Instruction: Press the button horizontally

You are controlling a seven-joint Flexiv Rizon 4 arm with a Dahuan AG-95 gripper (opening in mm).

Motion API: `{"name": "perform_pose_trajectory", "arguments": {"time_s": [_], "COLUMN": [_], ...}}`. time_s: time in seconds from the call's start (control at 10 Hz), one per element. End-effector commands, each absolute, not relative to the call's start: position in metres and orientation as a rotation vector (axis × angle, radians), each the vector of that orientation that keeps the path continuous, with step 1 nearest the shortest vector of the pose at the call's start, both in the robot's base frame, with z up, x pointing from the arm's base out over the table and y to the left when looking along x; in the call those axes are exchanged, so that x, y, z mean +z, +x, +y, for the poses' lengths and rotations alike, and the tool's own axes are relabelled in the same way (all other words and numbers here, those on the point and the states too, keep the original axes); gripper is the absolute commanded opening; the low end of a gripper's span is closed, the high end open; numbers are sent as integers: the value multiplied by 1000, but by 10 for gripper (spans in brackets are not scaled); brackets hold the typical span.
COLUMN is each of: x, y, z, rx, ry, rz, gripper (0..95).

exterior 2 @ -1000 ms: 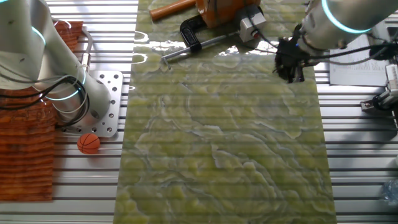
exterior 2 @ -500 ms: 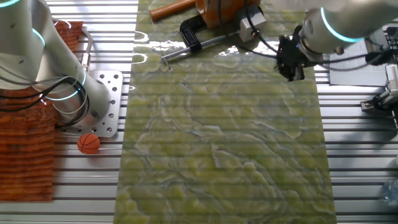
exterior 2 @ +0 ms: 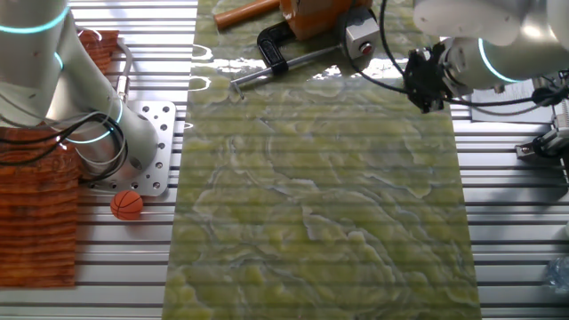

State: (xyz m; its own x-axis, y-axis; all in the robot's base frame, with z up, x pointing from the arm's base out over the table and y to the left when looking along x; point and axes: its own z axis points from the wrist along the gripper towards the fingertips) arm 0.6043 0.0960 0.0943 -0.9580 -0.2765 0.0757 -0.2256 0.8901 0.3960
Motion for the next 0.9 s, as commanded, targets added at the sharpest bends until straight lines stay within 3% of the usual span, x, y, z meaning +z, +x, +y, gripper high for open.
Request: {"name": "perform_pose_trajectory", "arguments": {"time_s": [0.1,0.9], "x": [90,89], "y": [607,606], "z": [111,131], "rx": [-619,-679], "ry": [400,325], "rz": [-2905,-2910], "gripper": [0,0]}}
